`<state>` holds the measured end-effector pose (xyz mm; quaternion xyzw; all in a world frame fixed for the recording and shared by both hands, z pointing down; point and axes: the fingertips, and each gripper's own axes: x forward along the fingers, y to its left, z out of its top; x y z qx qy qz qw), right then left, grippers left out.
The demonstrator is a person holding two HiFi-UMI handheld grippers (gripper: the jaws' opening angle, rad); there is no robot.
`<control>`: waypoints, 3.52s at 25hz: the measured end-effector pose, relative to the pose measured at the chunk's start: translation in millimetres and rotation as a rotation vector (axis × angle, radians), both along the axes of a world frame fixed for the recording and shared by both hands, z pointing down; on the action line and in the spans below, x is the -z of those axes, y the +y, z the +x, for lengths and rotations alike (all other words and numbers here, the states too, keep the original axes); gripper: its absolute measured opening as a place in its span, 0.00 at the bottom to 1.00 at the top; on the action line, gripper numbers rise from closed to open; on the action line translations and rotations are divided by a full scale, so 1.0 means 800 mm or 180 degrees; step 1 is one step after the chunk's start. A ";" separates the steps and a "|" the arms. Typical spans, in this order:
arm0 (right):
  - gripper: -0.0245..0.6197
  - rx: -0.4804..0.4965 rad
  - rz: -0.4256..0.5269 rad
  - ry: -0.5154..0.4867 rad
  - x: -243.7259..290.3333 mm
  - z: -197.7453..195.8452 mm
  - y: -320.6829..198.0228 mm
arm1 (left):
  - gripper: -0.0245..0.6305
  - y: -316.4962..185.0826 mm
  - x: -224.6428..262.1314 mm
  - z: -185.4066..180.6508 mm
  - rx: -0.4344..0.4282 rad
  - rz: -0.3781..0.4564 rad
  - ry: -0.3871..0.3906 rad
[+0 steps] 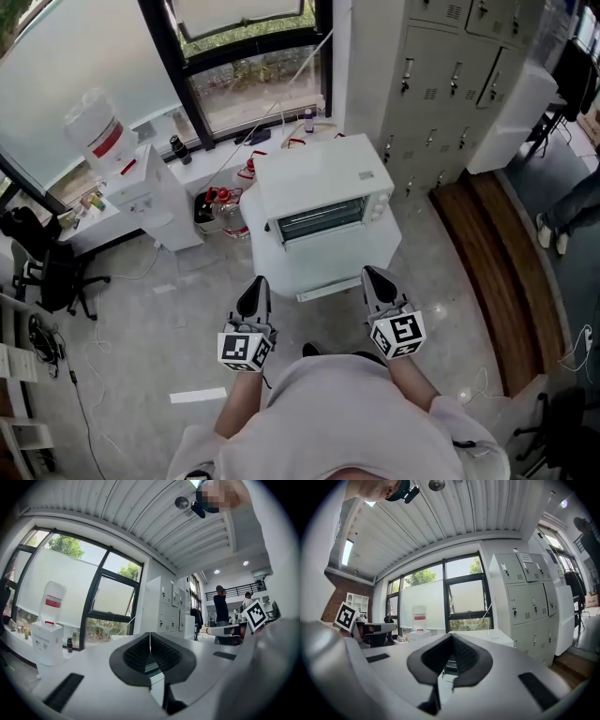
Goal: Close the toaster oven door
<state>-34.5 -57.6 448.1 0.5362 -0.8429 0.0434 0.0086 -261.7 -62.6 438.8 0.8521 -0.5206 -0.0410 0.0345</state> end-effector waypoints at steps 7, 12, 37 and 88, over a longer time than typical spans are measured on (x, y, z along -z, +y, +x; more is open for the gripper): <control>0.05 -0.0071 -0.0034 -0.0013 -0.004 -0.011 -0.035 | 0.07 -0.047 -0.002 -0.006 -0.0113 0.0005 0.0016; 0.05 -0.0055 -0.0076 -0.0045 -0.009 -0.011 -0.053 | 0.07 -0.060 -0.006 -0.003 -0.0113 -0.0040 0.0022; 0.05 0.0301 -0.0231 -0.0256 -0.017 0.046 -0.101 | 0.07 -0.096 -0.010 0.068 0.0099 -0.0202 0.0074; 0.32 0.0459 -0.1855 -0.3333 -0.200 0.147 -0.107 | 0.07 -0.099 -0.018 0.103 0.0179 -0.0411 0.0037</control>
